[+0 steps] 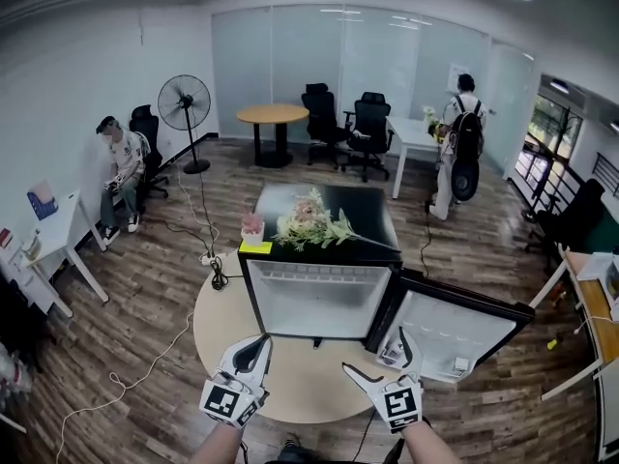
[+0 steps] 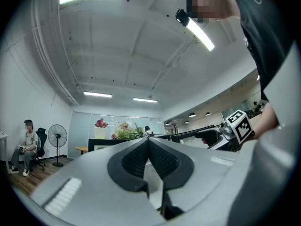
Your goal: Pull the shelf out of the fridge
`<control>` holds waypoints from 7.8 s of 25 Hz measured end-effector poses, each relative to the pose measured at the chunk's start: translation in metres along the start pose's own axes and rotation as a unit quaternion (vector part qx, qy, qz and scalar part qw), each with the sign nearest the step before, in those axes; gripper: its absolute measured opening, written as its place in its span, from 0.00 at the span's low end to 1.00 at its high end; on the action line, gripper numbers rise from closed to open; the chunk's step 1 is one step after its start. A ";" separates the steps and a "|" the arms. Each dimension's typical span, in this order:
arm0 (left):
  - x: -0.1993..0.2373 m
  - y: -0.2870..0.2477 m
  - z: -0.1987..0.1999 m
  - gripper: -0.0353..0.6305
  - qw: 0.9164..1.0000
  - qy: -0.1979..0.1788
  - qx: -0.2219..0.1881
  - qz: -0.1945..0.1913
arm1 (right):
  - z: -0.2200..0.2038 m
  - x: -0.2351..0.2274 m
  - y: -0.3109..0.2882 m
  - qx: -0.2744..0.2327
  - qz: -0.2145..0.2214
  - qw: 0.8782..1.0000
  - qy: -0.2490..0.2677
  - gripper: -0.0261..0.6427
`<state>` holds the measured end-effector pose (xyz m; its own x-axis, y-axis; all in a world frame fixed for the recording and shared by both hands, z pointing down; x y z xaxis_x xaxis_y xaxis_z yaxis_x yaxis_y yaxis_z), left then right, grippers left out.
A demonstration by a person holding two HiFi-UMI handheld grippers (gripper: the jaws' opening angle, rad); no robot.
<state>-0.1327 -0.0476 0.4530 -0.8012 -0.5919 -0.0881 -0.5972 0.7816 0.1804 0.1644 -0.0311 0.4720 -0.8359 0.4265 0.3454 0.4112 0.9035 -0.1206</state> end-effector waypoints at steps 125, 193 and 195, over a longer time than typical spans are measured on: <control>0.093 -0.065 -0.068 0.05 0.995 0.038 0.091 -0.015 | -0.104 -0.056 -0.290 -0.019 0.018 0.576 -0.817 0.10; 0.072 -0.060 -0.060 0.05 0.996 0.039 0.067 -0.044 | -0.080 -0.001 -0.181 0.017 -0.013 0.599 -0.800 0.10; 0.072 -0.059 -0.060 0.05 0.996 0.041 0.065 -0.045 | -0.079 0.001 -0.178 0.012 -0.010 0.600 -0.800 0.10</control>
<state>-0.1527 -0.1483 0.4950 -0.7421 -0.6700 -0.0176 -0.6700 0.7409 0.0457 0.1192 -0.1943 0.5676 -0.1270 -0.1077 -0.9860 0.4063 0.9012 -0.1507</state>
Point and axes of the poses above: the fingertips, and each gripper's own axes: y backward along the fingers, x to its left, z out of its top, the point moved 9 cm from there along y, backward along the fingers, and after that the axes turned 2 degrees about x, right-handed, at the moved point
